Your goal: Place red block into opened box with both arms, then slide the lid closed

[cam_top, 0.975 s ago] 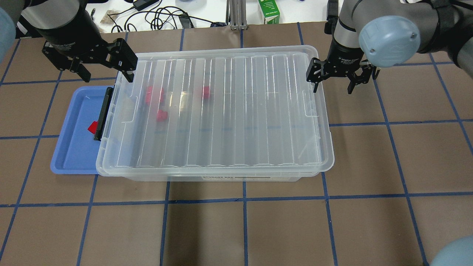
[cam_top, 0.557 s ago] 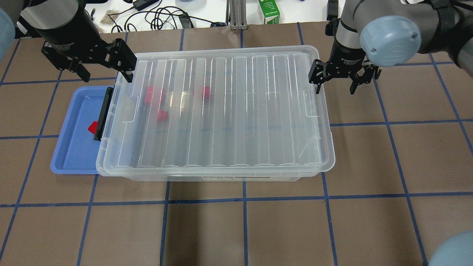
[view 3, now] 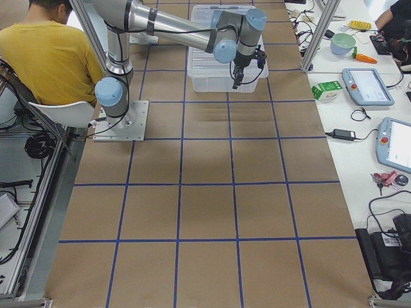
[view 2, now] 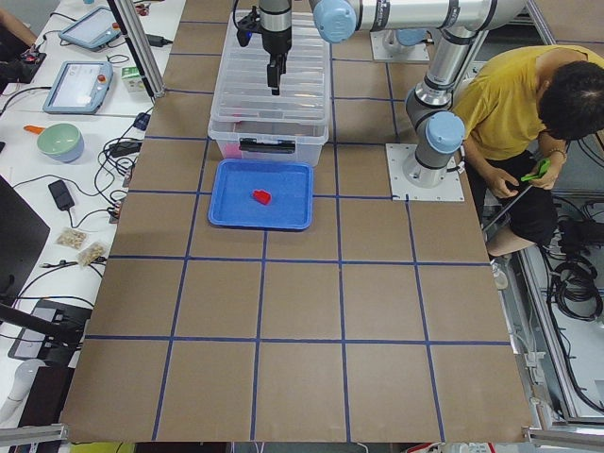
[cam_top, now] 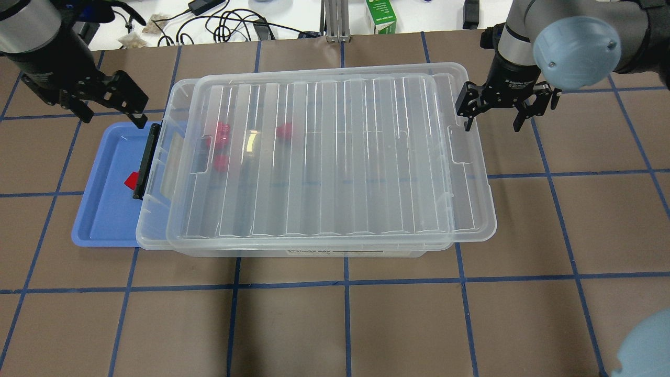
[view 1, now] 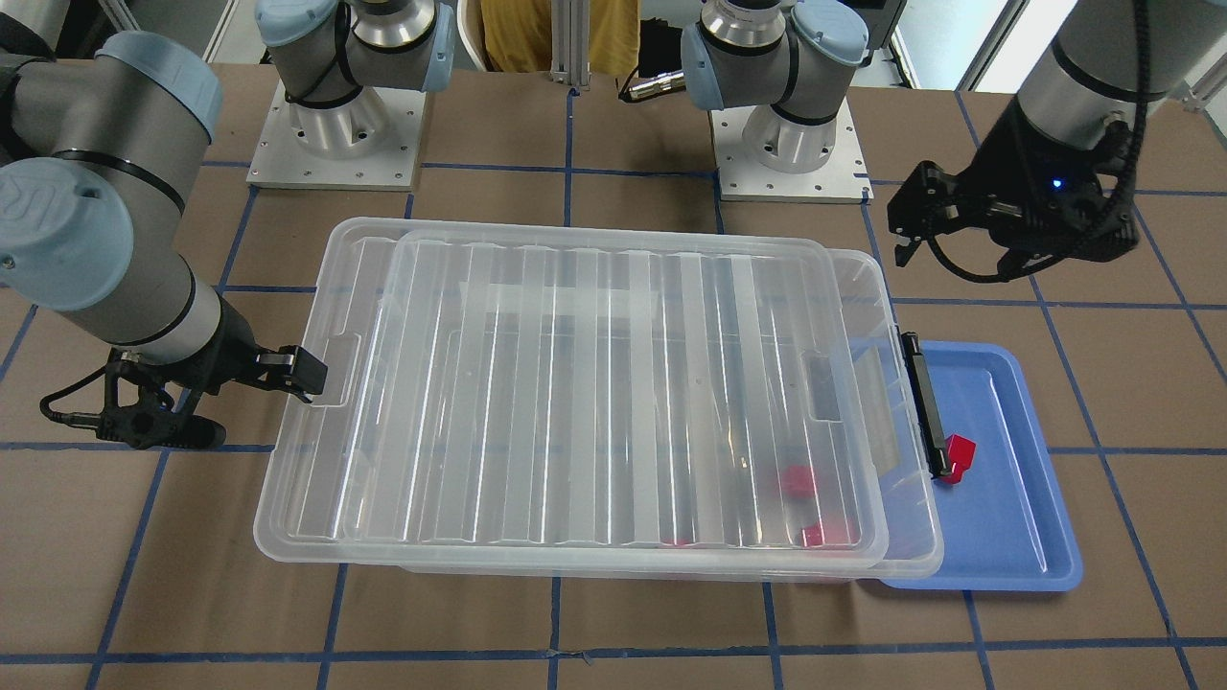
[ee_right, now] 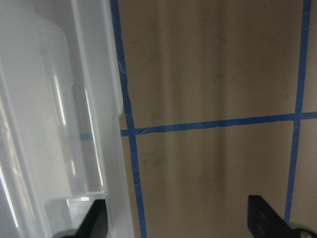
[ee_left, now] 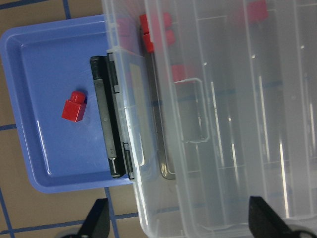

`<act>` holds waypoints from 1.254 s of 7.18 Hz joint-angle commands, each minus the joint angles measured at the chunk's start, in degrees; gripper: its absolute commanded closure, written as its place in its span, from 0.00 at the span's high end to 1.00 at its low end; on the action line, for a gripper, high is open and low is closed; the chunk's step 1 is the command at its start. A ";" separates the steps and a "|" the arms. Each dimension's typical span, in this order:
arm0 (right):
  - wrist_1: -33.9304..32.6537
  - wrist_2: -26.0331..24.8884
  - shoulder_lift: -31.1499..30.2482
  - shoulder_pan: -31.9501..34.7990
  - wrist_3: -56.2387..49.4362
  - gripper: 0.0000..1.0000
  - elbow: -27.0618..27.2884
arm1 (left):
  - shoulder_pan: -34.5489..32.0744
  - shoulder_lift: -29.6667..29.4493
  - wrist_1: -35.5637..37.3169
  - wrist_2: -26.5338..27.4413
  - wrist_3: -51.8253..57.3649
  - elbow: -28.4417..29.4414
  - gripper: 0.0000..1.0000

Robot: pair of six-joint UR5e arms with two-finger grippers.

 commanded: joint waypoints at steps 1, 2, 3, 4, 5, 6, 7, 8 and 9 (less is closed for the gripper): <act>0.00 -0.04 0.00 -2.60 -2.96 1.00 0.00 | 9.54 -1.64 0.19 -1.76 14.75 -0.42 1.00; 0.00 -0.04 0.00 -3.75 -6.01 1.00 0.00 | 12.97 -3.83 1.67 -3.17 21.69 -0.68 1.00; 0.00 -0.04 0.00 -5.15 -7.35 1.00 0.00 | 16.75 -6.03 5.25 -4.40 26.28 -2.34 1.00; 0.00 -0.04 0.00 -6.03 -8.58 1.00 0.00 | 19.05 -8.22 10.68 -6.41 29.28 -5.57 1.00; -0.17 -0.13 0.00 -6.39 -10.07 1.00 0.00 | 19.42 -10.33 18.04 -6.78 33.49 -9.43 1.00; -0.09 -0.13 0.00 -7.52 -10.95 1.00 0.00 | 19.43 -12.88 24.12 -6.87 34.92 -12.52 1.00; -0.17 -0.13 0.00 -8.67 -13.84 1.00 0.00 | 19.43 -15.95 27.57 -7.57 34.85 -13.33 1.00; -0.17 -0.13 0.00 -9.90 -15.43 1.00 0.00 | 18.12 -17.46 27.87 -8.18 34.59 -13.34 1.00; -0.35 -0.13 0.00 -10.95 -17.19 1.00 0.00 | 16.54 -18.43 28.83 -8.19 34.50 -13.34 1.00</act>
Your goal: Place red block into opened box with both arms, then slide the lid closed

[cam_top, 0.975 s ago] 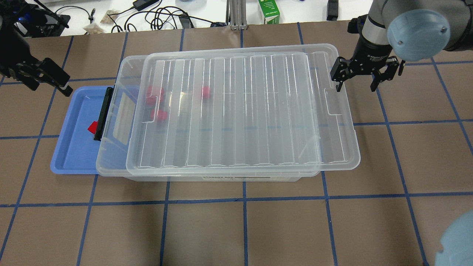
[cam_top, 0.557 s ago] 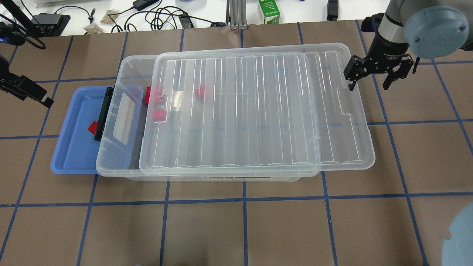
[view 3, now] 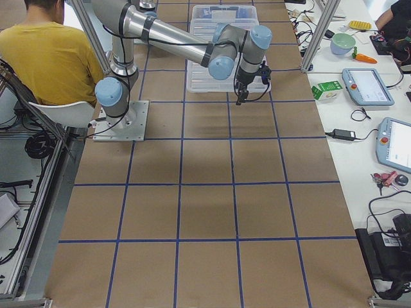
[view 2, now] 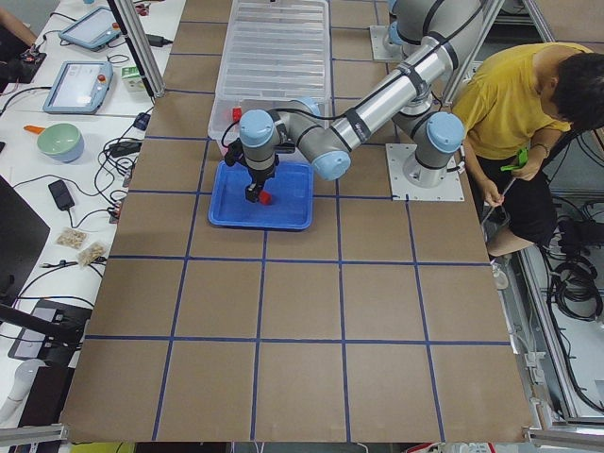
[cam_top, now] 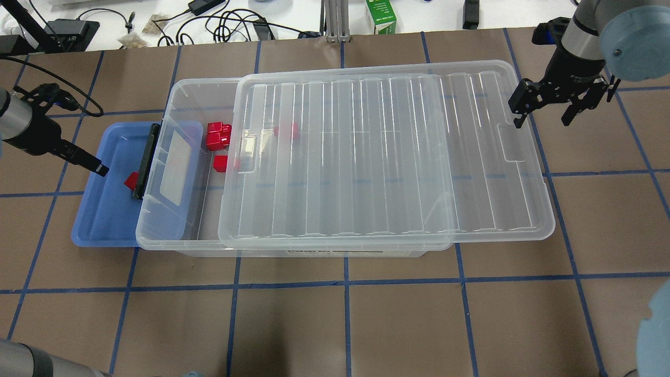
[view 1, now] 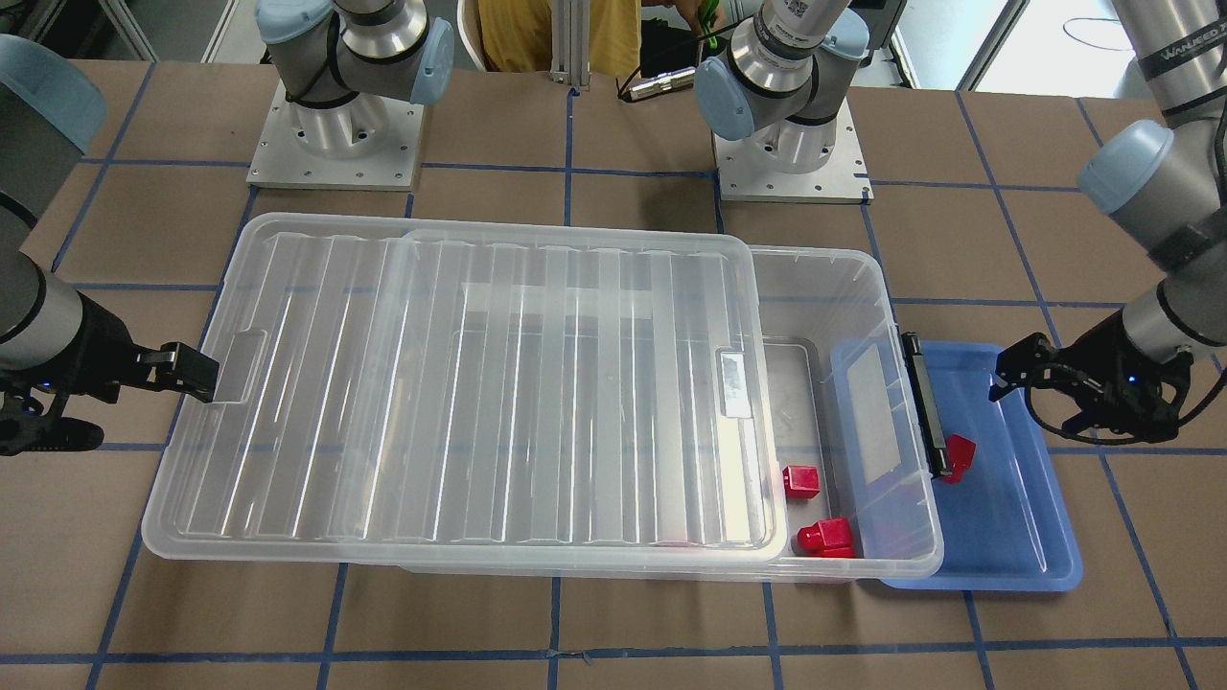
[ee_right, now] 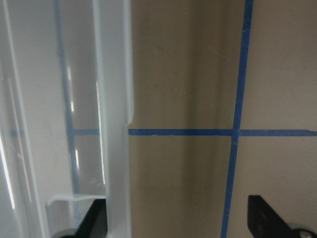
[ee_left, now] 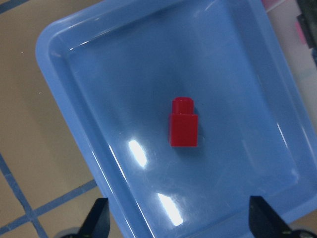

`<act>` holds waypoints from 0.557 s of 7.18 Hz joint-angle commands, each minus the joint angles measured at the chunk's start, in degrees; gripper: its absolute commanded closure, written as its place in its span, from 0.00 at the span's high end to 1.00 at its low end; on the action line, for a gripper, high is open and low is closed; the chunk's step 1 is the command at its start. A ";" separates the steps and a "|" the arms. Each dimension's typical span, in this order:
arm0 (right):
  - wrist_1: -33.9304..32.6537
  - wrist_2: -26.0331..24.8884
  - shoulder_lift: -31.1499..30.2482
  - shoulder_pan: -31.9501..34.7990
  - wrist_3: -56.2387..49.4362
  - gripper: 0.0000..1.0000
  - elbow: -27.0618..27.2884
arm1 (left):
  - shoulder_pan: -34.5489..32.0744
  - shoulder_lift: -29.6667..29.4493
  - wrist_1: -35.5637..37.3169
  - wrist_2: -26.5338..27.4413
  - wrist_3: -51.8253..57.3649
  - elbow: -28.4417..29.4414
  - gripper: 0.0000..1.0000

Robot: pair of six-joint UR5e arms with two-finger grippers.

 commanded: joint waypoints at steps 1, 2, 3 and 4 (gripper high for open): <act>-0.32 0.00 0.00 -2.27 -3.47 1.00 0.00 | -1.61 -3.54 4.33 -0.39 -0.64 -0.53 1.00; -0.49 0.00 0.00 -2.71 -3.57 1.00 0.00 | -1.61 -4.43 4.71 -0.47 -1.00 -0.62 1.00; -0.58 -0.09 0.00 -2.80 -3.66 1.00 0.00 | -1.61 -5.22 4.88 -0.47 -0.92 -0.62 1.00; -0.67 -0.70 -0.09 -2.80 -3.58 1.00 0.00 | -1.61 -6.18 5.58 -0.39 -0.91 -0.70 1.00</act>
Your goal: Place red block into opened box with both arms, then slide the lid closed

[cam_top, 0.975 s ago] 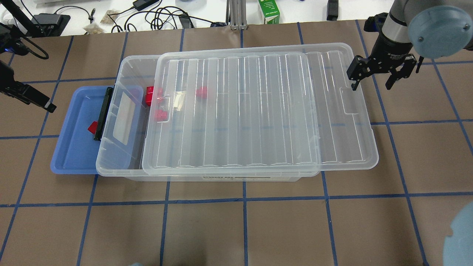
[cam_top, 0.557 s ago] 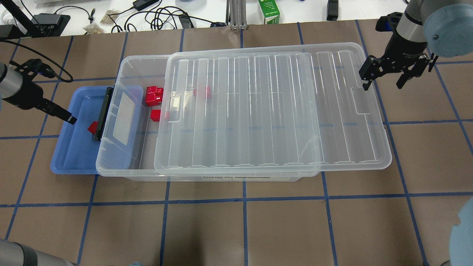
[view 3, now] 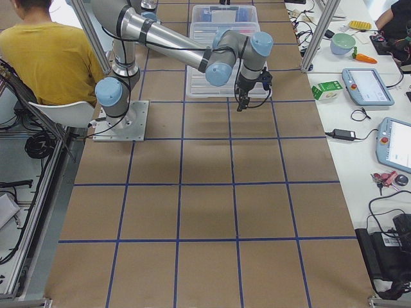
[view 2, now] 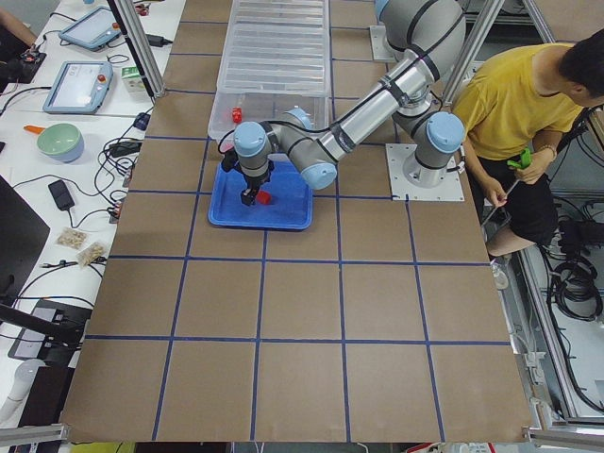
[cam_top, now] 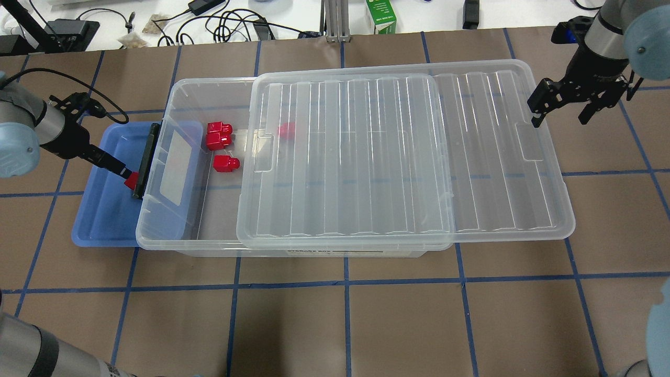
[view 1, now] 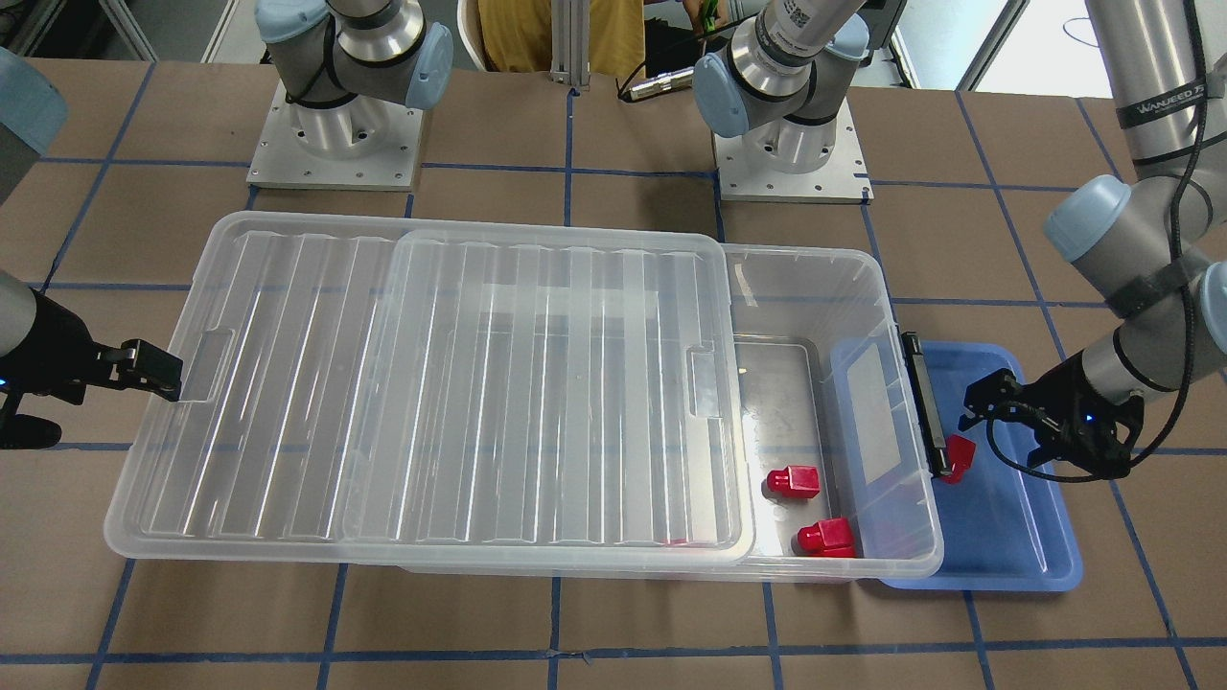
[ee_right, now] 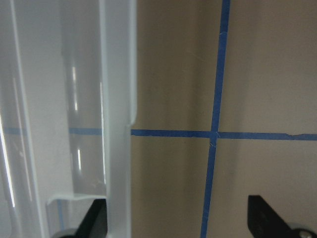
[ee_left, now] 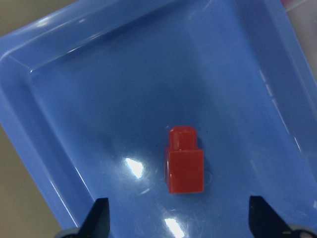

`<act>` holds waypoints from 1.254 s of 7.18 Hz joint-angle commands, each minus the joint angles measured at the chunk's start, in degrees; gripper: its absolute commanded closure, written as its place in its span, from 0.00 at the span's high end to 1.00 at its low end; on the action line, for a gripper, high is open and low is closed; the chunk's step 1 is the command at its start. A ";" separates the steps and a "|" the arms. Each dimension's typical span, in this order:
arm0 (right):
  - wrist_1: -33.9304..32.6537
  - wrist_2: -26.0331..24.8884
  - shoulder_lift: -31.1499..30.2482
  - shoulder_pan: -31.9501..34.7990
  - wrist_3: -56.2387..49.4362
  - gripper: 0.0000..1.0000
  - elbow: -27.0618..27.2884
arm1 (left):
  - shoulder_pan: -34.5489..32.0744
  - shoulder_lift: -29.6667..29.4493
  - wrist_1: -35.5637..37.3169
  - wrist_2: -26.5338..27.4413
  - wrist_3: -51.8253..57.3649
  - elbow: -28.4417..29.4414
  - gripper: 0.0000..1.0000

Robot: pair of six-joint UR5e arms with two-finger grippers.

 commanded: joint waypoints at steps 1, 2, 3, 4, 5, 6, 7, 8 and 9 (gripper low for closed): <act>-0.13 -0.58 0.02 -0.14 -0.15 1.00 0.00 | -0.21 -1.81 0.85 -0.04 -0.13 -0.18 1.00; -0.73 -0.76 -0.42 -0.14 -0.15 1.00 0.00 | -0.21 -2.42 0.85 -0.13 -0.13 -0.18 1.00; -0.57 -0.76 -0.25 -0.14 -0.07 1.00 0.00 | -0.39 -2.86 0.77 -0.13 -0.13 -0.35 1.00; -0.13 -0.76 -0.42 -0.14 0.02 1.00 0.00 | -0.39 -3.13 0.85 -0.13 -0.30 -0.96 1.00; 0.48 -0.67 -0.94 0.12 0.55 1.00 -0.52 | -0.39 -3.48 0.77 -0.04 -4.05 -1.49 1.00; 0.84 -0.50 -2.69 0.21 0.72 1.00 -0.87 | -0.56 -3.74 0.76 0.05 -4.95 -1.58 0.90; 3.71 -0.50 -5.84 0.21 0.73 1.00 -0.96 | -0.57 -4.09 0.85 0.14 -4.96 -1.67 0.56; 7.57 -0.58 -9.52 0.21 0.81 1.00 -0.88 | -0.57 -4.27 0.85 0.05 -5.31 -1.67 0.27; 8.91 -0.58 -12.26 0.56 1.68 1.00 -0.53 | -0.57 -4.27 0.85 -0.13 -6.88 -0.97 0.09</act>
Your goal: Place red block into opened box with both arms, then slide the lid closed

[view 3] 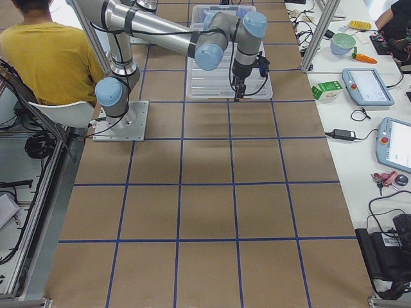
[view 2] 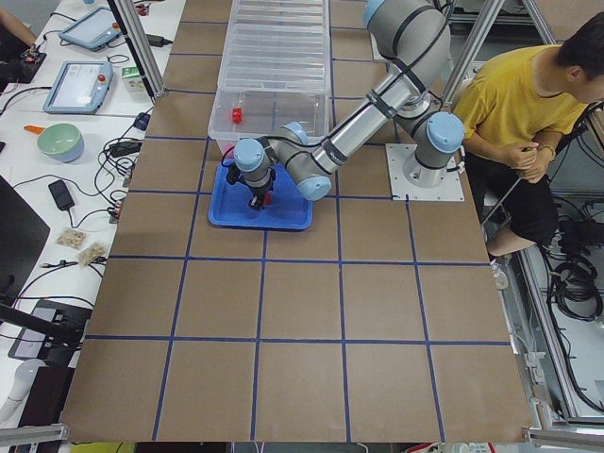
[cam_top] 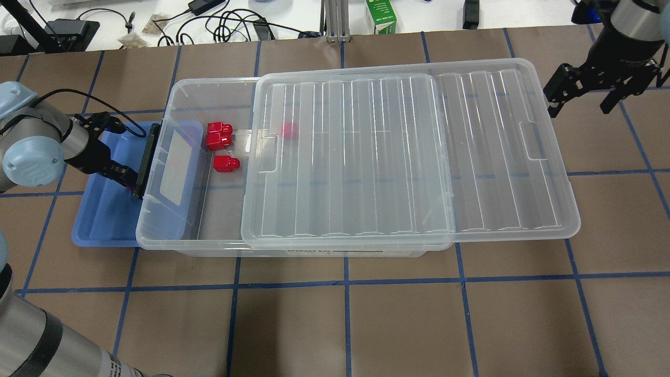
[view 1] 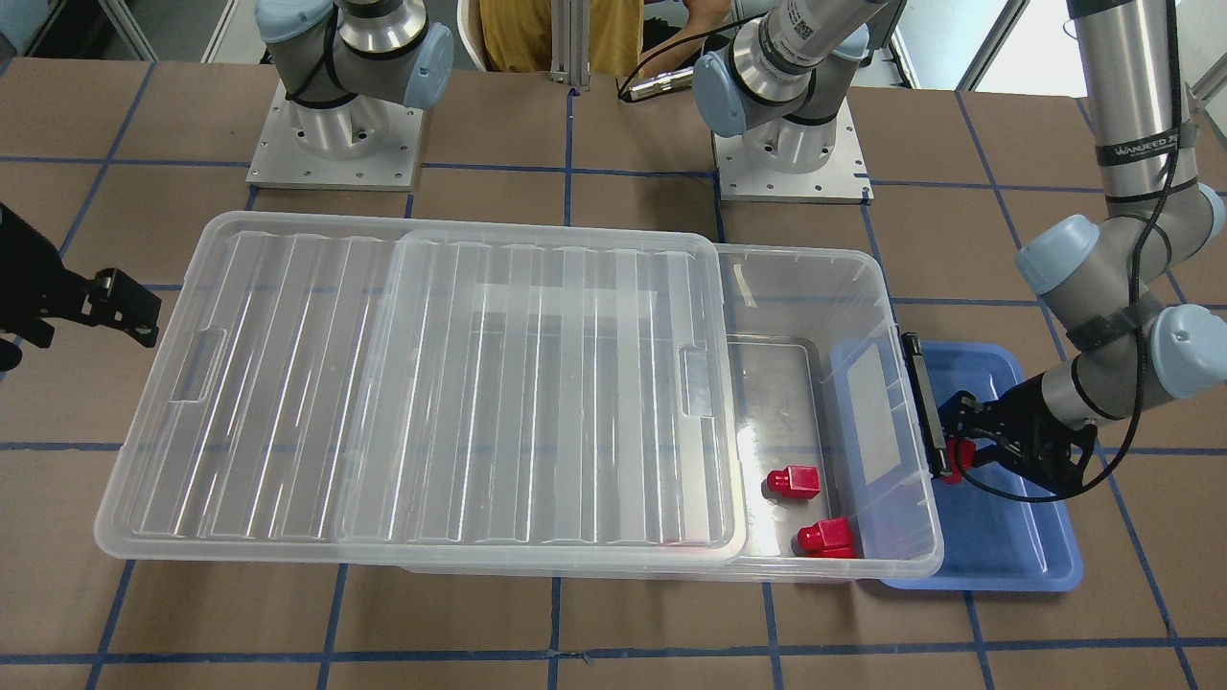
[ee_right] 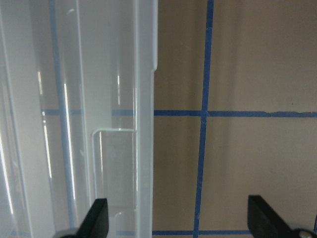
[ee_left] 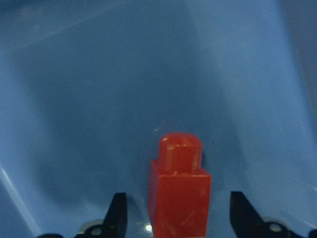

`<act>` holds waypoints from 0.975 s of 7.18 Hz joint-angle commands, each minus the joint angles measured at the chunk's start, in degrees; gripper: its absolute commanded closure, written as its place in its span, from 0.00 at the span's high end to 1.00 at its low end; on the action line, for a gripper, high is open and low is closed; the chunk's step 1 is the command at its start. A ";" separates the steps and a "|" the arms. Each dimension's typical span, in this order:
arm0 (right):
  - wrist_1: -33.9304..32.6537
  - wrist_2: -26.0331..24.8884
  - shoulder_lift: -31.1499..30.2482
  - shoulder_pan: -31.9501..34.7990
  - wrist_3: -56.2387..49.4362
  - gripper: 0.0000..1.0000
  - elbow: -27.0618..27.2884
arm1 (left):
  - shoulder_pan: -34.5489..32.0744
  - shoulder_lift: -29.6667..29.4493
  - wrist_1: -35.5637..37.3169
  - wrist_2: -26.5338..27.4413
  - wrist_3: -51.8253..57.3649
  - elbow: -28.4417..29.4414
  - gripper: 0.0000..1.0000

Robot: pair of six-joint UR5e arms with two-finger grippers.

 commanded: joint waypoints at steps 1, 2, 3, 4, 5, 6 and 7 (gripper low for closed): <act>2.82 -0.02 -5.50 0.27 2.11 1.00 -0.09 | -0.10 0.23 -0.08 -0.15 -2.35 1.11 0.08; 2.99 -0.20 -5.52 0.27 2.12 1.00 0.69 | -0.45 2.06 -1.12 0.37 -2.45 3.12 0.07; 3.61 -0.46 -5.86 0.27 2.21 1.00 0.35 | -0.54 4.08 -4.79 0.64 -2.54 5.23 0.09; 3.70 -3.77 -5.95 0.18 2.12 1.00 0.60 | -0.80 7.41 -7.00 0.03 -2.80 6.73 0.09; 3.61 -4.06 -6.65 0.27 2.04 1.00 0.69 | -2.11 11.44 -10.68 0.02 -5.93 8.31 0.09; 3.52 -4.07 -6.14 0.18 1.77 1.00 0.78 | -6.21 15.22 -15.76 0.55 -12.40 10.59 0.09; 3.87 -4.15 -6.39 0.10 1.68 1.00 0.78 | -10.86 18.22 -19.12 0.73 -18.91 11.22 0.09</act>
